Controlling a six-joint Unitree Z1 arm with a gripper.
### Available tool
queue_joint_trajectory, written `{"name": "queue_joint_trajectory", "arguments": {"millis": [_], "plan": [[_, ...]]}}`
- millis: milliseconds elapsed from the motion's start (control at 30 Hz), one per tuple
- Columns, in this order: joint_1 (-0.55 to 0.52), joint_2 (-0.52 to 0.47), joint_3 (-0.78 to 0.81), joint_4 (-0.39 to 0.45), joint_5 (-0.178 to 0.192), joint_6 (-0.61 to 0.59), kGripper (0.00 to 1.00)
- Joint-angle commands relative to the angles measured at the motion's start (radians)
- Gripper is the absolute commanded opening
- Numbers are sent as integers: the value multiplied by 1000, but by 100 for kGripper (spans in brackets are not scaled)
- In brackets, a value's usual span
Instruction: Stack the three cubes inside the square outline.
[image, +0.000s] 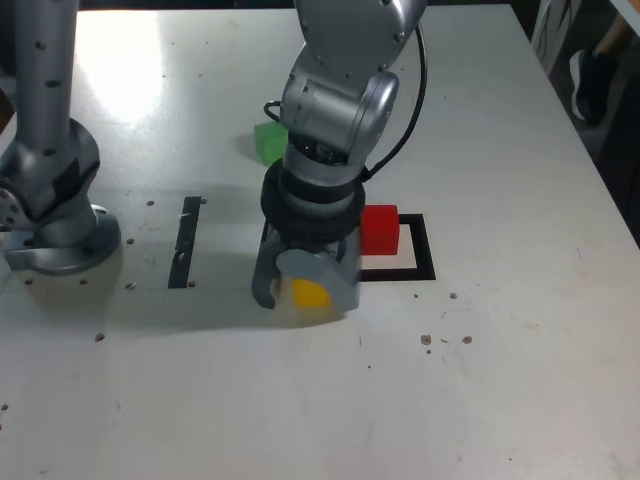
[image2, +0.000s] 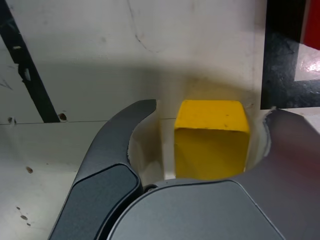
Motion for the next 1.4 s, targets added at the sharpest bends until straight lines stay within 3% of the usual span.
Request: {"name": "queue_joint_trajectory", "arguments": {"millis": [0, 233, 433, 667, 800, 867, 1067, 1367], "plan": [[2, 3, 6, -16, -5, -2, 34], [2, -10, 10, -29, -14, -2, 24], [2, -85, 21, 18, 17, -20, 18], [2, -198, -78, 169, 93, -26, 17], [24, -196, -226, 290, 144, -5, 17], [50, -177, -277, 323, 152, 16, 17], [131, -83, -362, 337, 137, 86, 17], [142, 7, -398, 308, 98, 110, 17]]}}
